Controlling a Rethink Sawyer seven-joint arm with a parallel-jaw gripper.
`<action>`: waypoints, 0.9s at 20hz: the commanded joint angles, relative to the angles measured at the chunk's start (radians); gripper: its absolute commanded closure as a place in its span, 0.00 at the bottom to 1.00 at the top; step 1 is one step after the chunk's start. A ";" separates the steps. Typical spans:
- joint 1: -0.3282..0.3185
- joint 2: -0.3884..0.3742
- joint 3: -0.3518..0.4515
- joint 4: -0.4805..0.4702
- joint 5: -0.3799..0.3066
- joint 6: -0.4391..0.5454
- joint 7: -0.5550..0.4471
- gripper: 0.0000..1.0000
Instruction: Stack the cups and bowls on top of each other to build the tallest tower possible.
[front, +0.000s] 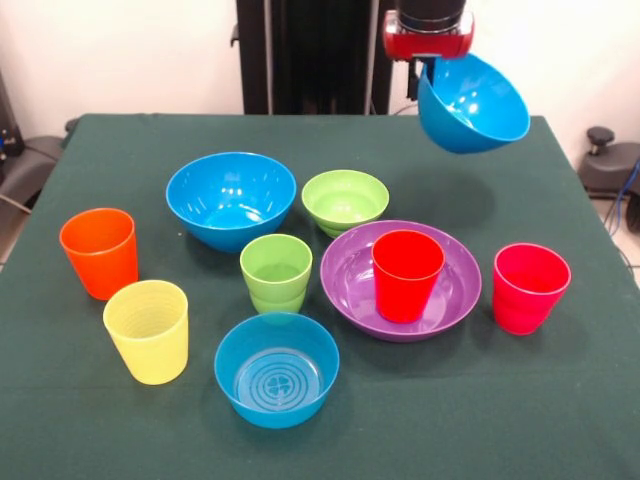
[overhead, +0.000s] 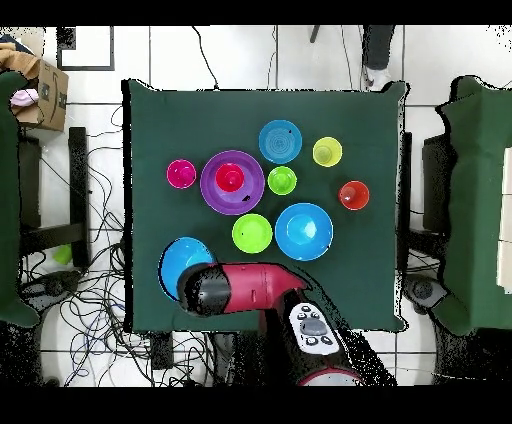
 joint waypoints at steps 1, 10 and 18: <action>-0.004 -0.008 0.071 -0.104 0.009 0.123 0.011 1.00; 0.004 0.004 0.095 -0.217 0.046 0.234 0.015 1.00; -0.032 0.025 0.125 -0.290 0.046 0.311 -0.023 1.00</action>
